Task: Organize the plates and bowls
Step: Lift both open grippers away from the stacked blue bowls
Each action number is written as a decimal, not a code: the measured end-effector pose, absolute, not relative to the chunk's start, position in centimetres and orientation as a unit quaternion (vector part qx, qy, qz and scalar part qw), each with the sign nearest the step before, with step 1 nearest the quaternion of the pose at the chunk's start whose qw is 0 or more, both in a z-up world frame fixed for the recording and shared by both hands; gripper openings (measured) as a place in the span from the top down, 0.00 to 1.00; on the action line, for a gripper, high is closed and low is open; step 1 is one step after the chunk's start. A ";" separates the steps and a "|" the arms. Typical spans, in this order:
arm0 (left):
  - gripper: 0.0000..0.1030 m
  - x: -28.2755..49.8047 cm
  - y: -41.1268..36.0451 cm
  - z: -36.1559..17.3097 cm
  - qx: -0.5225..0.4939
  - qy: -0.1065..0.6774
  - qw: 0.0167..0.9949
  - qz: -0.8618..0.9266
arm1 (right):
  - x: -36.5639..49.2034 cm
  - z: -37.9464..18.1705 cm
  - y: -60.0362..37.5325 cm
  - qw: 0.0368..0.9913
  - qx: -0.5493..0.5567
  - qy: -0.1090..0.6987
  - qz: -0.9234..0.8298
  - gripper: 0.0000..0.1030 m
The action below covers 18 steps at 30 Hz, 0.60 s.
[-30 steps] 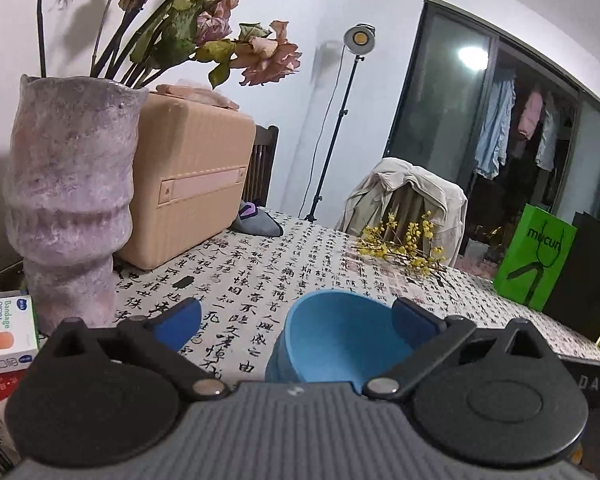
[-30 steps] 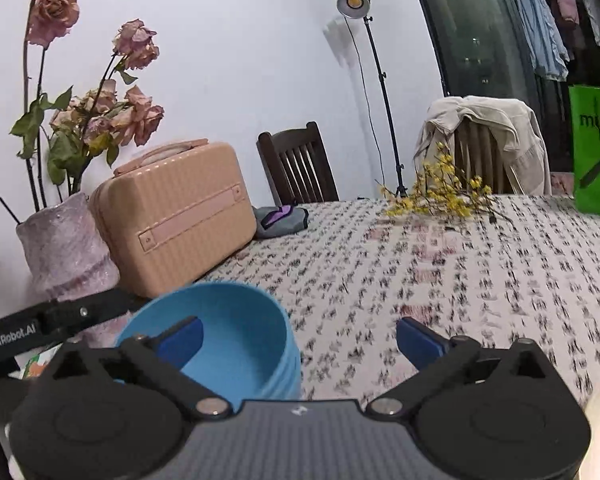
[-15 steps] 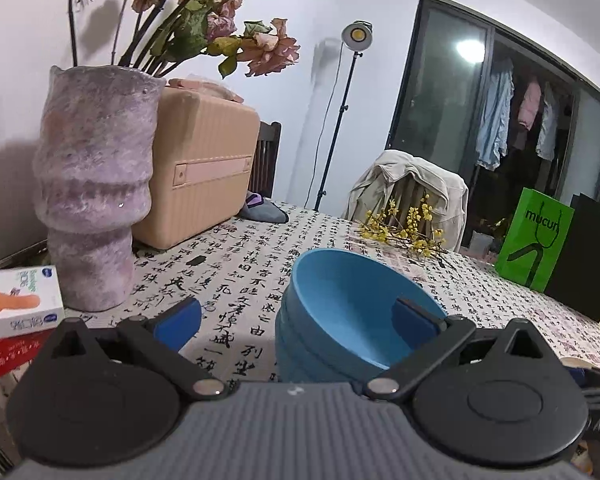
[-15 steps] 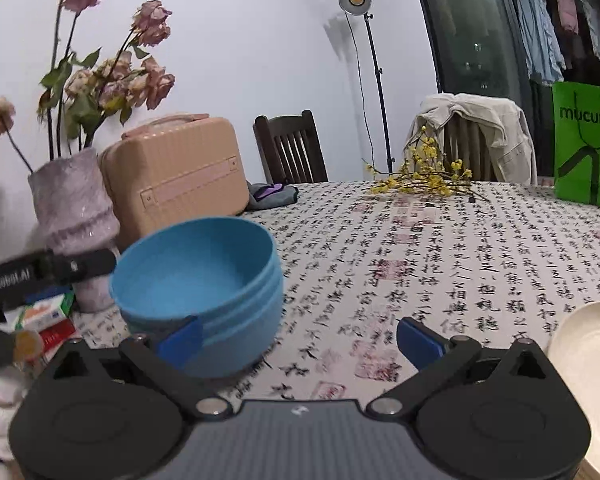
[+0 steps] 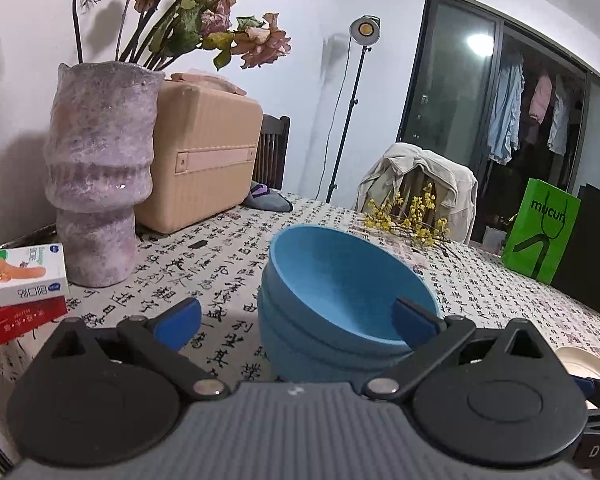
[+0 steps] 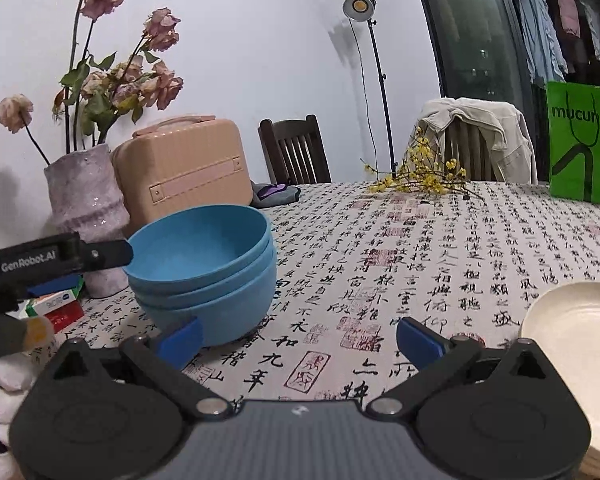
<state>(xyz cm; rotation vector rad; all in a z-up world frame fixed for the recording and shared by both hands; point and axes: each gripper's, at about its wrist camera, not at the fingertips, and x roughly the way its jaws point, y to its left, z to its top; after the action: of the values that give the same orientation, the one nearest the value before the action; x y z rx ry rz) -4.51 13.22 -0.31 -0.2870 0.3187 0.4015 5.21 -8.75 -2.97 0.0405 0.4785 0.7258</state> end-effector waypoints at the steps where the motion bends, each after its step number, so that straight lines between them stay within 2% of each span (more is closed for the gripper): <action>1: 0.00 -4.5 13.1 -0.3 -0.142 0.159 0.957 0.198 | 5.1 -3.1 -8.9 0.907 0.021 0.232 0.351 0.00; 18: 0.00 -4.3 14.3 -0.6 -0.145 0.166 0.955 0.197 | 6.2 -3.8 -8.5 0.908 0.023 0.259 0.327 0.00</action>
<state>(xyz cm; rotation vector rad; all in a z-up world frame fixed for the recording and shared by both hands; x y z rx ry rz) -4.29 14.28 -0.63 -0.2942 0.3368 0.3994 6.20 -8.50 -3.83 0.0481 0.5352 0.6756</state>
